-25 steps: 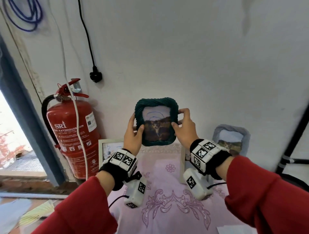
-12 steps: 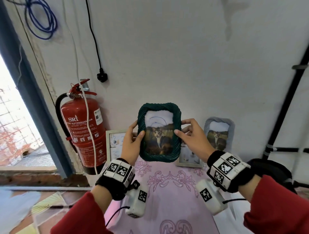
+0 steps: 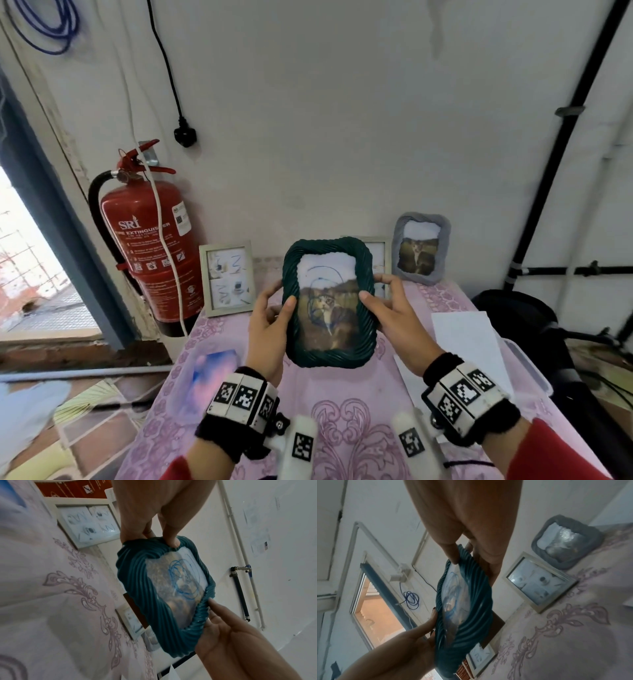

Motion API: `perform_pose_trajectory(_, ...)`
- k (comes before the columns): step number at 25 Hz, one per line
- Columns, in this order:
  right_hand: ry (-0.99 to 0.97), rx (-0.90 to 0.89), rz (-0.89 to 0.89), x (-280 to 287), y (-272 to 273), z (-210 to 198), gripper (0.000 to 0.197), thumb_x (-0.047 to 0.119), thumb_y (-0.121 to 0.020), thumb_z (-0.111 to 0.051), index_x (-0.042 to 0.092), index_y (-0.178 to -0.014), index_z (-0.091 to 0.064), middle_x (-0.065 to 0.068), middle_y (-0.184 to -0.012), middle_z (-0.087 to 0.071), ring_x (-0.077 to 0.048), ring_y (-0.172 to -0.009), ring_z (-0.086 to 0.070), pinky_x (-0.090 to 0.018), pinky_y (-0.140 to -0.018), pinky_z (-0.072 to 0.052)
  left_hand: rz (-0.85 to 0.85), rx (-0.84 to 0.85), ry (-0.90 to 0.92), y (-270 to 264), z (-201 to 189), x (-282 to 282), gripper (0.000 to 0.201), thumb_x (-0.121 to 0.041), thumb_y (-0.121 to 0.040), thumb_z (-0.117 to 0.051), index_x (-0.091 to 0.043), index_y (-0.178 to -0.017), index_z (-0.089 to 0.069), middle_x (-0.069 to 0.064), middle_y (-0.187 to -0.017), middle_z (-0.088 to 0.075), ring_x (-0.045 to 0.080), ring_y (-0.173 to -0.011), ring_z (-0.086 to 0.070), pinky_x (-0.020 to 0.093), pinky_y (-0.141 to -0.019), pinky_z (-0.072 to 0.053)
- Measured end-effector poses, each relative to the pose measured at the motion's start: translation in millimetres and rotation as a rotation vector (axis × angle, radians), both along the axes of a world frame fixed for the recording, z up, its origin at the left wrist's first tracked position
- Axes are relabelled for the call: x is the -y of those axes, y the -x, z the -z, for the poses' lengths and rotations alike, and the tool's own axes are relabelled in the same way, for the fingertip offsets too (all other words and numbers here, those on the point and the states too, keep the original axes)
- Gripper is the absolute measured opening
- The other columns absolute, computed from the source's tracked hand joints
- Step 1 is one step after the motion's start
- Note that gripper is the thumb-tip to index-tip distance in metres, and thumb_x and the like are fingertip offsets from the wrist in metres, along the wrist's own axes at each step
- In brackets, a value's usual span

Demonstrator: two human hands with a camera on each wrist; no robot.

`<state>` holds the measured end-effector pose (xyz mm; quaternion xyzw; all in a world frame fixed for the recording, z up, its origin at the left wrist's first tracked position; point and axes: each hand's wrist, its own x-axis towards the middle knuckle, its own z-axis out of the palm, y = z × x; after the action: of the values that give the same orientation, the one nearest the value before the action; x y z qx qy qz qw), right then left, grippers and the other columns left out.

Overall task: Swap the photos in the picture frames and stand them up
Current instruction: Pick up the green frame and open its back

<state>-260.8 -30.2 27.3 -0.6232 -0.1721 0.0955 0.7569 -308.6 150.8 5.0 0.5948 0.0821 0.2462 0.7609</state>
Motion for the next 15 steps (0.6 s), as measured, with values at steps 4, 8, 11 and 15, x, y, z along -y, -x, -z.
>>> perform_pose_trajectory(4, -0.033, -0.071, 0.055, 10, 8, 22, 0.028, 0.024, -0.093, -0.053, 0.029, -0.120, -0.043, -0.018, -0.109, -0.066, -0.028, -0.100, -0.066, -0.043, -0.088, -0.054, 0.036, -0.006, 0.048, 11, 13, 15, 0.033, -0.014, -0.091, -0.055, -0.027, -0.121, -0.055, 0.023, -0.097, -0.064, 0.023, -0.088, -0.066, 0.038, -0.077, -0.056)
perform_pose_trajectory(8, -0.115, -0.107, 0.082, 20, 19, 38, 0.027, 0.024, -0.091, -0.056, 0.027, -0.116, -0.047, -0.013, -0.105, -0.071, -0.026, -0.094, -0.068, -0.041, -0.086, -0.055, 0.021, -0.014, -0.001, 17, 24, 27, 0.037, -0.017, -0.090, -0.057, -0.028, -0.125, -0.052, 0.020, -0.097, -0.060, 0.022, -0.089, -0.063, 0.032, -0.075, -0.054)
perform_pose_trajectory(11, -0.172, -0.159, 0.068, 29, 27, 44, 0.030, 0.026, -0.083, -0.062, 0.023, -0.110, -0.051, -0.018, -0.100, -0.068, -0.026, -0.087, -0.063, -0.041, -0.079, -0.053, -0.025, -0.043, -0.107, 18, 29, 33, 0.039, -0.016, -0.089, -0.059, -0.026, -0.126, -0.050, 0.008, -0.086, -0.058, 0.015, -0.080, -0.058, 0.022, -0.067, -0.050)
perform_pose_trajectory(15, -0.193, -0.177, 0.073, 35, 31, 47, 0.022, 0.017, -0.088, -0.058, 0.021, -0.108, -0.051, -0.016, -0.099, -0.071, -0.022, -0.083, -0.066, -0.032, -0.069, -0.056, -0.087, -0.099, -0.328, 22, 27, 41, 0.043, -0.019, -0.087, -0.063, -0.029, -0.125, -0.047, -0.001, -0.110, -0.053, 0.010, -0.101, -0.052, 0.016, -0.081, -0.046)
